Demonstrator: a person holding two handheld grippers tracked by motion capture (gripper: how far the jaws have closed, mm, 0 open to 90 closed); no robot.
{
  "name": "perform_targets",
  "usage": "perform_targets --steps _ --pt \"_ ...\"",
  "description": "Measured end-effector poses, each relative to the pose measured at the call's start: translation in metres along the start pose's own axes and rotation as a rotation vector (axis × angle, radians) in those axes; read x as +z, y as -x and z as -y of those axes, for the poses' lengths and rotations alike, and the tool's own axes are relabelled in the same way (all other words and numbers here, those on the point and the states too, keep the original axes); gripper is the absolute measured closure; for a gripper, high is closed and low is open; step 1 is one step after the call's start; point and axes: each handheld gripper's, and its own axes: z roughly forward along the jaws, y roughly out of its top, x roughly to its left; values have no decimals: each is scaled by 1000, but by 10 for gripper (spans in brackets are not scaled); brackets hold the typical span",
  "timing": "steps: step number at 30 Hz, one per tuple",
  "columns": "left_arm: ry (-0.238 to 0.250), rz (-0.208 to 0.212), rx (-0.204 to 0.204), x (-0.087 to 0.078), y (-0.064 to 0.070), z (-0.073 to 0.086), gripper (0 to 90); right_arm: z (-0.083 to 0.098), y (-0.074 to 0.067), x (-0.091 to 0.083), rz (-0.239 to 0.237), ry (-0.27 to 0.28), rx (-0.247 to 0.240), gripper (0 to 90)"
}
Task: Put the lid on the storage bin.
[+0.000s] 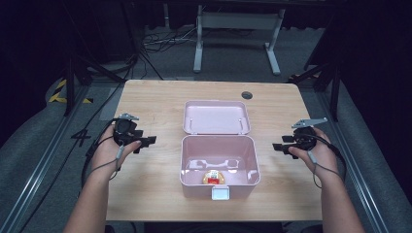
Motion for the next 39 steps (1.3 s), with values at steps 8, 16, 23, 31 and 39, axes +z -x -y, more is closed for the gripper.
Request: perform_targets --steps 8,16,23,31,39 --pt "80 51 -11 -5 12 -28 343 4 -4 1 -14 2 -13 391" --pt "96 65 38 0 23 -63 330 6 -5 -2 -8 26 -18 385" --pt "100 124 40 19 26 -93 330 9 -6 -4 -6 36 -14 378" --pt "38 129 17 57 24 -114 332 10 -7 -2 -3 28 -28 375" --pt "-11 170 -89 97 12 -124 347 12 -9 -1 -8 28 -29 375"
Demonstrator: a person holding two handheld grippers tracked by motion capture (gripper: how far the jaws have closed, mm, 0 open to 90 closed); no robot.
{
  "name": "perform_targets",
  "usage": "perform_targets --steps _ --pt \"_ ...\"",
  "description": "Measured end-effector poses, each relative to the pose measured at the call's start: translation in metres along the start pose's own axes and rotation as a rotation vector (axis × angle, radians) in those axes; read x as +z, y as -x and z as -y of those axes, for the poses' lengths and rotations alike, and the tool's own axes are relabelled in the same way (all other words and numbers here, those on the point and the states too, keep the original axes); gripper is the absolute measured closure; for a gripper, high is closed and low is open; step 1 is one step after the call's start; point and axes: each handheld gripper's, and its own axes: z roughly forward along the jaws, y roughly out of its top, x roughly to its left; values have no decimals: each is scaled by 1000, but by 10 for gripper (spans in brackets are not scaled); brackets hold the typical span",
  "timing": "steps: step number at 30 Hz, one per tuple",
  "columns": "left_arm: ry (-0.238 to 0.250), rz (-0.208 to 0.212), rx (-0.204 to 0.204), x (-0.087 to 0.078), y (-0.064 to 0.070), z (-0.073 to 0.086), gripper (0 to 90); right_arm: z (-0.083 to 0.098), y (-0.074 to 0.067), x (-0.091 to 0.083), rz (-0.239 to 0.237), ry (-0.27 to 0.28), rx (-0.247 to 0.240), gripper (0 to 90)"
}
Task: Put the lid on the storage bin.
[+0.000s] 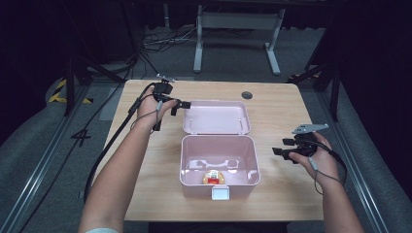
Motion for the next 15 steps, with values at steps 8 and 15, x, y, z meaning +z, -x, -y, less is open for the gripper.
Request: perform_targets --steps 8,15 --pt "-56 30 -48 19 -5 -2 377 0 1 0 0 4 -3 375" --pt "-108 88 -59 30 -7 -1 464 0 1 -1 -2 8 -7 375"
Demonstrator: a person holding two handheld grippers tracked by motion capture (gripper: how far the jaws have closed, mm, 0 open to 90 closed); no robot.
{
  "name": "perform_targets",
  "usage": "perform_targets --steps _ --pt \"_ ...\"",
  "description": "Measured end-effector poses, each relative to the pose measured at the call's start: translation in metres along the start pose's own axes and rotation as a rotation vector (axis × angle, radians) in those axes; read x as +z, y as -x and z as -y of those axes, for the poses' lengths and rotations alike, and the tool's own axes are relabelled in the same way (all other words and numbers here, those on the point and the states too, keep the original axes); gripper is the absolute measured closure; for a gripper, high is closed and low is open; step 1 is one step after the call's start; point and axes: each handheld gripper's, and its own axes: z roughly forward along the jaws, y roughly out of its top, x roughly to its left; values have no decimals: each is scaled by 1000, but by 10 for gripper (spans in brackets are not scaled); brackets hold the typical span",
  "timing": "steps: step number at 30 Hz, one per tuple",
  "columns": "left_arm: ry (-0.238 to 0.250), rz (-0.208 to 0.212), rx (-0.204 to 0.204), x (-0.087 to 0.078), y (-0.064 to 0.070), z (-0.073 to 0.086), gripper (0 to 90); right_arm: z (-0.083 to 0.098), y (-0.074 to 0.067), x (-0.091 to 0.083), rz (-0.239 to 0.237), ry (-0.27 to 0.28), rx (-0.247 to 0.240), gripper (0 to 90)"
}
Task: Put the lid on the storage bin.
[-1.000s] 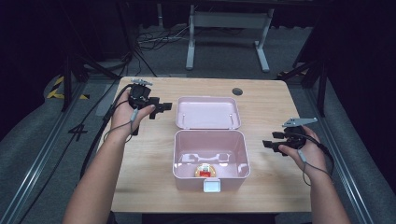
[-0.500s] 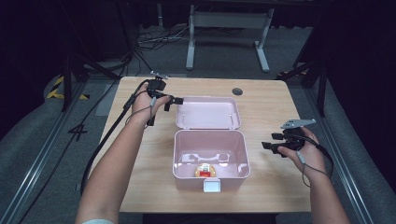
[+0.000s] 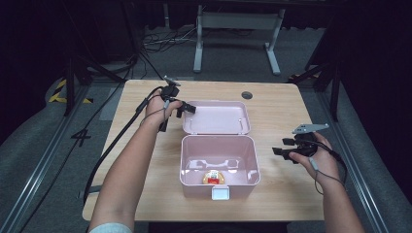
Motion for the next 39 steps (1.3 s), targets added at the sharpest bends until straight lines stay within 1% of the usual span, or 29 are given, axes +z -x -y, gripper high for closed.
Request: perform_targets --steps 1,2,3,5,6,8,9,10,12,13,14,17,19,21,25,27,32,34,35,36,39 --pt "-3 9 0 1 -1 0 456 0 0 0 -1 0 -1 375" --pt "-3 9 0 1 -1 0 461 0 0 0 -3 1 -2 375" --pt "-10 35 -13 1 -1 -1 485 0 -1 1 -8 3 -2 375" --pt "-8 42 -11 1 1 -1 522 -1 -2 1 -14 3 1 375" --pt "-5 31 -7 0 2 -2 526 -1 -2 0 -13 4 0 375" --pt "-3 27 -4 -1 3 -2 544 -1 -2 0 -14 5 -1 375" --pt "9 21 -5 -2 5 -3 544 -1 -2 0 -15 6 -1 375" --pt "26 20 -11 -6 6 -4 583 -1 -3 0 -15 7 -3 375" --pt "41 18 -4 -10 7 -5 611 -2 -3 -1 -18 9 -6 375" --pt "41 18 -4 -10 7 -5 625 -2 -3 -1 -18 10 -8 375" --pt "57 13 6 -15 9 -7 637 -2 -4 -1 -17 11 -9 375" --pt "83 -3 39 -22 15 -10 654 -3 -5 -2 -17 13 -11 375" --pt "89 -9 47 -25 17 -11 659 -3 -5 -2 -18 15 -13 375" --pt "104 -24 73 -32 23 -14 670 -3 -5 -2 -19 15 -15 376" --pt "131 -37 96 -40 31 -16 686 -4 -7 -3 -19 18 -22 379" --pt "145 -39 102 -44 34 -17 699 -4 -7 -3 -25 23 -16 382" --pt "169 -46 128 -55 41 -19 722 -5 -8 -3 -30 22 -21 390" --pt "180 -50 143 -59 45 -19 728 -5 -8 -3 -30 23 -21 395" --pt "187 -54 157 -62 47 -19 730 -5 -8 -3 -32 24 -20 398" --pt "192 -58 159 -63 49 -19 733 -5 -9 -3 -35 25 -18 400" --pt "203 -77 192 -70 56 -19 738 -6 -10 -4 -37 21 -14 408"
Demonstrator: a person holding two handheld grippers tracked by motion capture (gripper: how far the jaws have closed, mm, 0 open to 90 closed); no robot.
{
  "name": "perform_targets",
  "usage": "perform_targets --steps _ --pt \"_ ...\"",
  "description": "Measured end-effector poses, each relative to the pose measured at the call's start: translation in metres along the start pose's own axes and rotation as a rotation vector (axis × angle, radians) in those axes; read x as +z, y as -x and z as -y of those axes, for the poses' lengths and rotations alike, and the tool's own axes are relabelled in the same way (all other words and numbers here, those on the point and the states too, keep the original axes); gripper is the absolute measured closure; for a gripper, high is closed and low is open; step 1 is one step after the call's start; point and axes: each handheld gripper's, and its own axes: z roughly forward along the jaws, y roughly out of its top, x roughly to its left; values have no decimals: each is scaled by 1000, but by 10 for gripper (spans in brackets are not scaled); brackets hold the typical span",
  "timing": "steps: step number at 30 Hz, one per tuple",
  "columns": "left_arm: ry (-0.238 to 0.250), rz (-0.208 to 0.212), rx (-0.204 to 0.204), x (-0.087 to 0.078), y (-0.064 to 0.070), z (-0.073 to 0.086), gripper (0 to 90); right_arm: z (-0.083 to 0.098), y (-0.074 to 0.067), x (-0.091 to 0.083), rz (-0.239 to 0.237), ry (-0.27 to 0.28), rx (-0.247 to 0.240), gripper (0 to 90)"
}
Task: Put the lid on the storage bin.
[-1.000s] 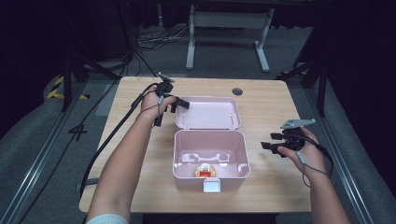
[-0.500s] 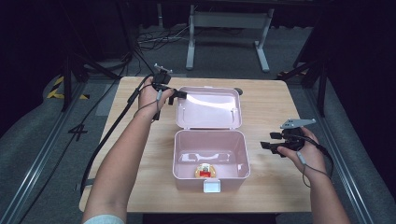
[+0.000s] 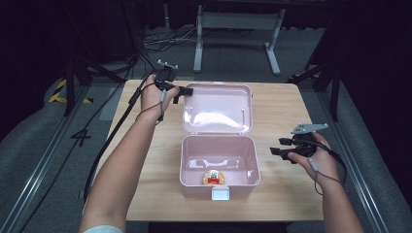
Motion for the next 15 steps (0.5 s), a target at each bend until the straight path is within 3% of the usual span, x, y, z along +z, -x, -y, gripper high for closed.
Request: perform_targets --steps 4,8,15 --pt "11 -6 31 -8 6 -3 745 -1 -2 -1 -5 4 -6 411" --pt "26 9 32 -14 8 -3 746 -3 -4 -4 -10 7 -7 414" --pt "82 29 80 -35 23 -1 750 -6 -8 -16 -22 29 7 451"
